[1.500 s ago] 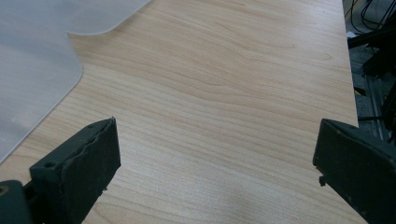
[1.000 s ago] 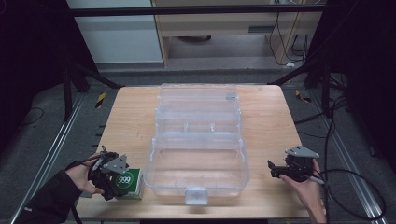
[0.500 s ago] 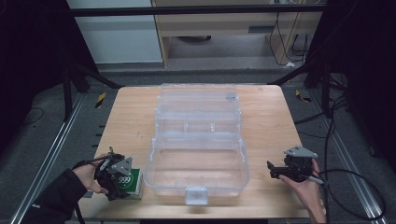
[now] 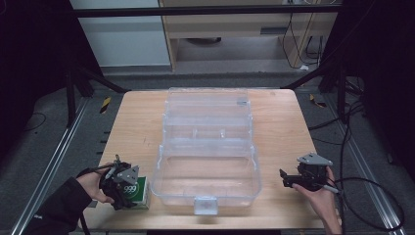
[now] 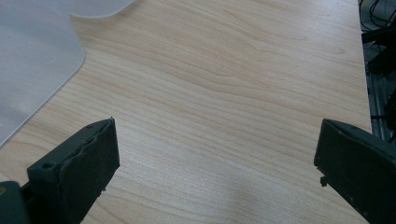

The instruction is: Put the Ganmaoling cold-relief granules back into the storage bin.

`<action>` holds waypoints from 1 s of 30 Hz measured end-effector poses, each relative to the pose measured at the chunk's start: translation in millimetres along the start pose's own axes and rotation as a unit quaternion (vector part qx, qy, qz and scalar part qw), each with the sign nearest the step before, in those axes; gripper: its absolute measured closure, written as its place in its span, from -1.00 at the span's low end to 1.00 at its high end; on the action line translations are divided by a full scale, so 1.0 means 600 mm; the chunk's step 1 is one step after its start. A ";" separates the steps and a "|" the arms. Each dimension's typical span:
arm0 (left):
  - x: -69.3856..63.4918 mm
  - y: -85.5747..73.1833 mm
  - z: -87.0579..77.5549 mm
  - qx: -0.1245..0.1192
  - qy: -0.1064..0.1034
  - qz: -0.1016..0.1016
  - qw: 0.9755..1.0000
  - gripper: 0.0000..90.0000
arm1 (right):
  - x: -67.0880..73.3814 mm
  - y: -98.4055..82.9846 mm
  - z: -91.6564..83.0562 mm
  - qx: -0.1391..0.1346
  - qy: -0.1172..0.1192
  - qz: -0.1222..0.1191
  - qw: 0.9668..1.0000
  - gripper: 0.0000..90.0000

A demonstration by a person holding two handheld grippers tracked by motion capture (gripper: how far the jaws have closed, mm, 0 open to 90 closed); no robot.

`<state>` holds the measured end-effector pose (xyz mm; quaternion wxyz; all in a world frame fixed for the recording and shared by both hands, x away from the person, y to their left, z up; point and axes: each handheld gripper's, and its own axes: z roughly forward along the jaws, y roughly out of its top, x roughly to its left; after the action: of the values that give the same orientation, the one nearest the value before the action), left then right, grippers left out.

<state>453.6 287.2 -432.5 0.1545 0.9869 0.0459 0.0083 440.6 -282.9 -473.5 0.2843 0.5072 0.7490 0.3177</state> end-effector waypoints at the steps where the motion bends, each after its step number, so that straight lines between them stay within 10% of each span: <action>1: -0.001 0.001 -0.001 0.002 0.001 0.000 1.000 -0.70 | 0.000 0.000 0.000 0.000 0.000 0.000 1.000 -0.99; 30: -0.012 0.072 -0.161 -0.030 0.044 0.004 0.999 -0.68 | 0.003 -0.001 0.002 0.002 0.004 -0.004 1.000 -0.98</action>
<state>447.0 275.0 -327.4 0.1823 0.9805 0.0488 0.0541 440.5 -281.1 -474.9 0.2812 0.5035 0.7527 0.3176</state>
